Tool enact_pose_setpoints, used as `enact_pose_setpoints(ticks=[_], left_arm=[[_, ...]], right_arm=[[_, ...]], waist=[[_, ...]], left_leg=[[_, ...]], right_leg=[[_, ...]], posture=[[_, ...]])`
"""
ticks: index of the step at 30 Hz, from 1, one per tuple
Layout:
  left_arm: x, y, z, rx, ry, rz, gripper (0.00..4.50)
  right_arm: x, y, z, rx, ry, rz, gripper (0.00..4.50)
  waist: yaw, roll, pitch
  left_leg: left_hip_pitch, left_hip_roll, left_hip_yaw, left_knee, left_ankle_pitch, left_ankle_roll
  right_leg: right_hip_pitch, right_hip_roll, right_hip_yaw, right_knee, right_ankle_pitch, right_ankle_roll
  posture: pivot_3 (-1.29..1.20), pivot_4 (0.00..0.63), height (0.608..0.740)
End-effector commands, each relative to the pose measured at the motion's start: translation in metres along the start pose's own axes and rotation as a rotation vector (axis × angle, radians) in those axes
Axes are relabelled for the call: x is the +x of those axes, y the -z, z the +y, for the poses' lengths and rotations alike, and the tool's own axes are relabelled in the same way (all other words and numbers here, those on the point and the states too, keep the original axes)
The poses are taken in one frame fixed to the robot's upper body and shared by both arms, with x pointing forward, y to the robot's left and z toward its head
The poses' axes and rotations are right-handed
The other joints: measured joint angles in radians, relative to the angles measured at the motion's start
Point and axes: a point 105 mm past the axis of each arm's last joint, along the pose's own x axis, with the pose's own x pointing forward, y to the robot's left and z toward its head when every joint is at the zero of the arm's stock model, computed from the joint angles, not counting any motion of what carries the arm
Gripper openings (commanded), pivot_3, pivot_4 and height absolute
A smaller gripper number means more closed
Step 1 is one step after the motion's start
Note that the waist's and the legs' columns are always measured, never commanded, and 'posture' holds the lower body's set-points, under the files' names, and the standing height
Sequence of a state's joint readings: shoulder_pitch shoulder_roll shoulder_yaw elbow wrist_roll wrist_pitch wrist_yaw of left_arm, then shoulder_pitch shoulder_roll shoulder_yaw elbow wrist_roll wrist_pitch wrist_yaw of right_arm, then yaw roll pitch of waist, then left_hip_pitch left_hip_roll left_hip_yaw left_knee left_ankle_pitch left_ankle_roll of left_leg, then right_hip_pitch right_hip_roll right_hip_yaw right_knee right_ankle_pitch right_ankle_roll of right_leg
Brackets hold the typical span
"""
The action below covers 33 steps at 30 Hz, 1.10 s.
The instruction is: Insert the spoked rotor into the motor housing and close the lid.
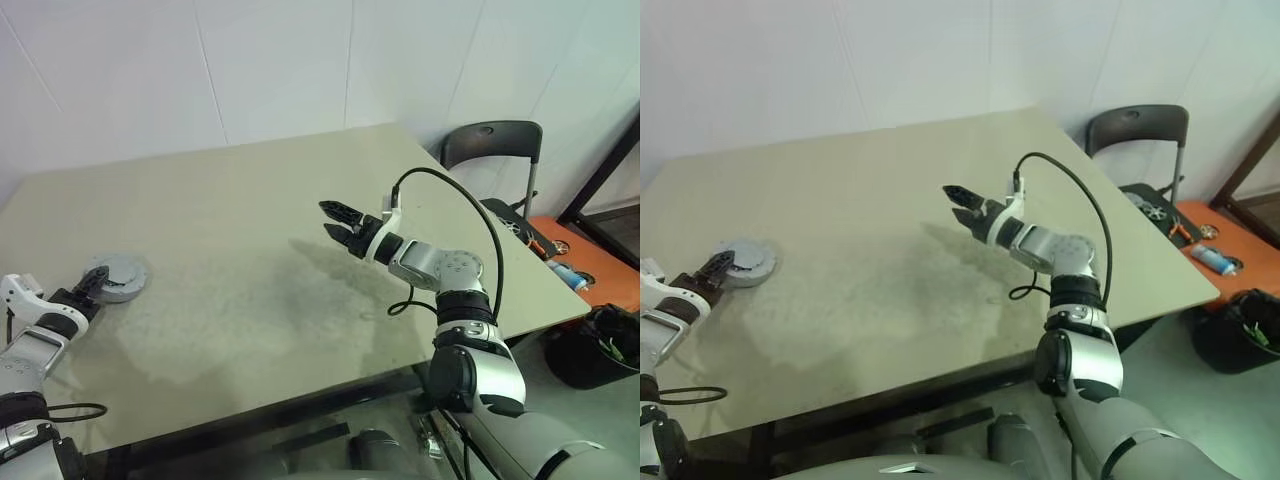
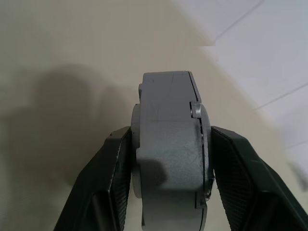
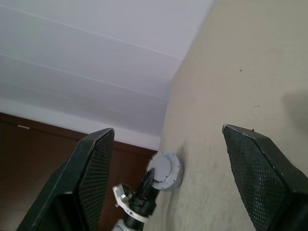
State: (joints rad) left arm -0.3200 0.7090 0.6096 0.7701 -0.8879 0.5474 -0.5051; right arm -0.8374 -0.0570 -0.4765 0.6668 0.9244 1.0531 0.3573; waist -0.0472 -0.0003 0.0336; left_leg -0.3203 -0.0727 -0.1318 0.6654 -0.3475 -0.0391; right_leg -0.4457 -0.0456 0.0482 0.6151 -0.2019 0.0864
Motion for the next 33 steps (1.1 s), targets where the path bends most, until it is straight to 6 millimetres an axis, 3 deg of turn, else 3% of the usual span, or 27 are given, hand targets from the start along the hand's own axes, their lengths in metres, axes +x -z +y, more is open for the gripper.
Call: enact_pose_setpoints(ticks=[1,8,15,21,26,31,33], left_arm=[[0.000,-0.008,0.007,0.091,-0.025,0.002,2.20],[-0.002,-0.006,0.017,0.131,-0.054,0.044,2.20],[-0.014,-0.019,0.038,0.140,-0.161,0.014,4.40],[-0.034,-0.050,0.046,0.161,-0.172,-0.029,4.40],[-0.063,-0.100,0.050,0.323,-0.218,-0.125,4.40],[-0.065,-0.129,0.029,0.403,-0.169,-0.170,4.40],[-0.057,-0.135,0.012,0.440,-0.100,-0.162,4.40]], right_arm=[[0.001,-0.007,0.013,-0.041,-0.030,-0.025,3.74],[-0.001,-0.009,0.010,-0.048,-0.011,-0.035,3.74],[0.004,-0.005,0.009,-0.048,-0.007,-0.022,3.78],[0.008,-0.002,0.007,-0.054,0.000,-0.006,3.78],[0.006,-0.002,0.005,-0.057,0.001,-0.003,3.78],[0.001,-0.002,0.010,-0.085,-0.017,0.022,3.78],[-0.003,-0.004,0.011,-0.129,-0.015,0.038,3.78]], waist=[[0.000,0.001,0.000],[-0.008,0.002,-0.001],[-0.023,0.000,-0.002],[-0.025,0.000,-0.002],[-0.024,0.000,-0.002],[-0.017,0.000,-0.002],[-0.017,0.000,-0.002]], left_leg=[[0.000,0.000,0.000,0.000,-0.001,0.001],[0.004,0.000,0.000,0.000,-0.002,0.003],[0.006,0.000,0.000,0.000,-0.002,0.003],[0.004,0.000,-0.001,0.000,-0.002,0.003],[0.002,0.000,-0.001,0.000,-0.002,0.004],[0.002,0.000,-0.002,-0.001,-0.002,0.004],[0.002,0.000,-0.003,-0.001,-0.002,0.004]], right_leg=[[0.000,0.000,0.000,0.001,0.000,0.000],[0.002,0.000,0.001,0.006,0.000,-0.001],[0.003,0.000,0.001,0.007,0.000,-0.001],[0.001,0.000,0.001,0.007,0.000,-0.001],[0.000,0.000,0.000,0.005,0.000,-0.001],[0.001,-0.001,-0.001,0.004,0.000,-0.001],[0.001,-0.001,-0.002,0.005,0.000,-0.001]], posture=[[0.00,0.000,0.740],[0.00,0.000,0.740],[0.00,0.000,0.740],[0.00,0.000,0.740],[0.00,0.000,0.740],[0.00,0.000,0.740],[0.00,0.000,0.740]])
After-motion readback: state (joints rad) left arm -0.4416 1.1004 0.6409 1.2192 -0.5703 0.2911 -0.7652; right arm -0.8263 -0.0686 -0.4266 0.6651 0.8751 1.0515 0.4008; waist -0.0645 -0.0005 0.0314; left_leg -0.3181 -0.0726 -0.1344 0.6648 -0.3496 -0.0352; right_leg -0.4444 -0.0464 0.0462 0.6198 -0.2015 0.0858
